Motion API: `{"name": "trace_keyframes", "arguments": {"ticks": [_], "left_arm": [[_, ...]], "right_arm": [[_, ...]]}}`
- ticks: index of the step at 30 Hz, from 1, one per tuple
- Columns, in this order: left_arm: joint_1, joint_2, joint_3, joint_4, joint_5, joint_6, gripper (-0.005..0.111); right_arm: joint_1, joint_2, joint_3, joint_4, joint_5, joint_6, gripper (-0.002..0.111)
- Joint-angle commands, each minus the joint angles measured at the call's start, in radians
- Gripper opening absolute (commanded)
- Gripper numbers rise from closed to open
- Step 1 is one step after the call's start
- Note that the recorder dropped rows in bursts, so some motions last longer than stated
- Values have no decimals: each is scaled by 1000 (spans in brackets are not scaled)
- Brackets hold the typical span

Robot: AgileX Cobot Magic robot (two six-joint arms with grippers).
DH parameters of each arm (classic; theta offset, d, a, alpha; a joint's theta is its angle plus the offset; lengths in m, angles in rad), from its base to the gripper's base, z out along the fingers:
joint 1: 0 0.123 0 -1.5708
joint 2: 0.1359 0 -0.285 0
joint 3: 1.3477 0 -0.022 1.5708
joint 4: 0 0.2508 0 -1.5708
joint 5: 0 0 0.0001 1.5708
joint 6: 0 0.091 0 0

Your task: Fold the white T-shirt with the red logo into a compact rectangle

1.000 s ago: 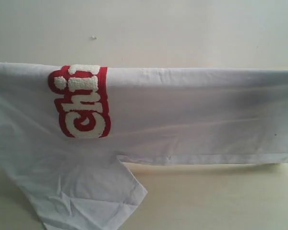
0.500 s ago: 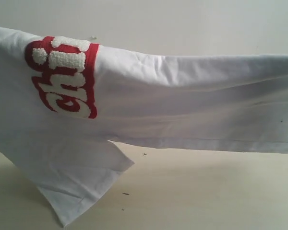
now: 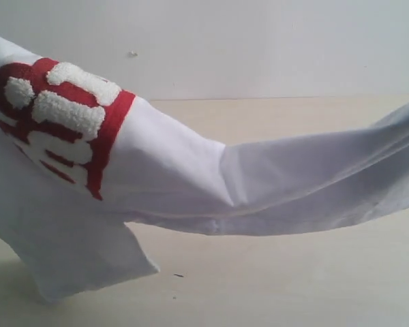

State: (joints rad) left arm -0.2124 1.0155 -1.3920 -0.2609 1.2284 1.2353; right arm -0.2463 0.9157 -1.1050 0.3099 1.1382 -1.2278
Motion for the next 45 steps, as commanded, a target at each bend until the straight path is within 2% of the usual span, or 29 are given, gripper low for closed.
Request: {"name": "trace_keyframes", "arguments": {"ticks": [1, 5, 13, 22, 29, 34, 38, 42, 45], "left_arm": [[-57, -79, 14, -4, -7, -102, 0], [-119, -156, 40, 73, -7, -217, 0], [-249, -289, 42, 58, -7, -392, 0], [-319, -397, 71, 62, -7, -628, 0], [-365, -505, 220, 65, -7, -632, 0], [-367, -590, 303, 65, -7, -680, 0], [-367, -630, 361, 80, -7, -696, 0], [-378, -630, 450, 157, -7, -684, 0], [-397, -627, 539, 286, -7, -679, 0]], "right_arm": [[13, -56, -11, 42, 65, 76, 0], [41, -98, -11, 26, 83, 161, 0], [115, -191, -11, 10, 83, 387, 0], [278, -297, -9, -33, 83, 538, 0], [401, -349, -9, -33, 83, 690, 0], [458, -364, 19, 1, 83, 829, 0], [480, -364, 107, -25, 83, 841, 0], [480, -362, 230, -112, 83, 836, 0], [480, -351, 307, -183, 83, 836, 0]]}}
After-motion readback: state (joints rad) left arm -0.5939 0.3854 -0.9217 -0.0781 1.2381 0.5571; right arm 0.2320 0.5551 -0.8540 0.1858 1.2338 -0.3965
